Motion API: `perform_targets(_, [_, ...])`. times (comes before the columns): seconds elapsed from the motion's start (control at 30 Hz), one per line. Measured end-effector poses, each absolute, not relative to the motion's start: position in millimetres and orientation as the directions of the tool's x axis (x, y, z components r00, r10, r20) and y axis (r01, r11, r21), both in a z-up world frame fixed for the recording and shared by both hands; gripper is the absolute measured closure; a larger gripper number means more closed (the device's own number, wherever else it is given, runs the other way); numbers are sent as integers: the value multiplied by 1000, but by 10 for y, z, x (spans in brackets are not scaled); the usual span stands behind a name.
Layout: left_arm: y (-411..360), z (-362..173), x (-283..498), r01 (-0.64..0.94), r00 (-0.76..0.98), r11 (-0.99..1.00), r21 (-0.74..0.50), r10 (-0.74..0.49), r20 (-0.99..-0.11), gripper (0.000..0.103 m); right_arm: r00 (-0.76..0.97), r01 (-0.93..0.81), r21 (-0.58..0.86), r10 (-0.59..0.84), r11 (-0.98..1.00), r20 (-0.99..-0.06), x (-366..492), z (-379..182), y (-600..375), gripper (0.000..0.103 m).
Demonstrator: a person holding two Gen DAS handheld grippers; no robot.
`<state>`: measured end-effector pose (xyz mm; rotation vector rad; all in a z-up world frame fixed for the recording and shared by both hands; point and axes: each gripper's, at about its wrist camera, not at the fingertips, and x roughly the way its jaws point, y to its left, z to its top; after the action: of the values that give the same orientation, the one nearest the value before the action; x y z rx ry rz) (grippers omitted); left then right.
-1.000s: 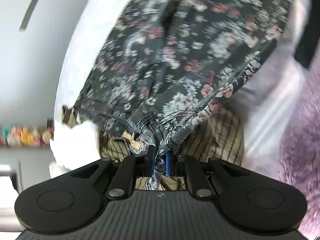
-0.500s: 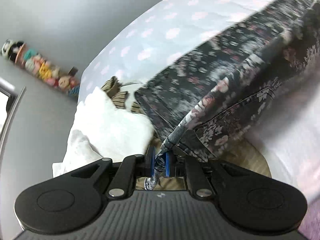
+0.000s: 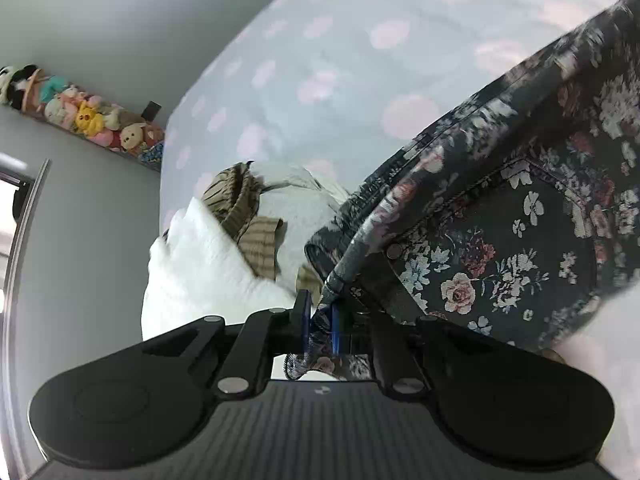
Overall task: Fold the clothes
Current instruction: 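Lower the folded trousers onto the bed and open both grippers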
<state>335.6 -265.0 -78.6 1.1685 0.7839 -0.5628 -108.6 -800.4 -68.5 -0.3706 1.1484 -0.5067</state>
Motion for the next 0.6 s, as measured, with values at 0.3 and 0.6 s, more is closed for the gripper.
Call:
perform_targets(0.3, [-3006,-1366,3740,752,608,280,596,55,-792,94,233,151,-491,-514,858,-826,-462,-1315,-8490,100])
perform_targets(0.6, [-3113,-1585,3843,734,623,319,599,33,-782,92,201,163,-507,-532,846,-822,-335,-1647,-8509,98])
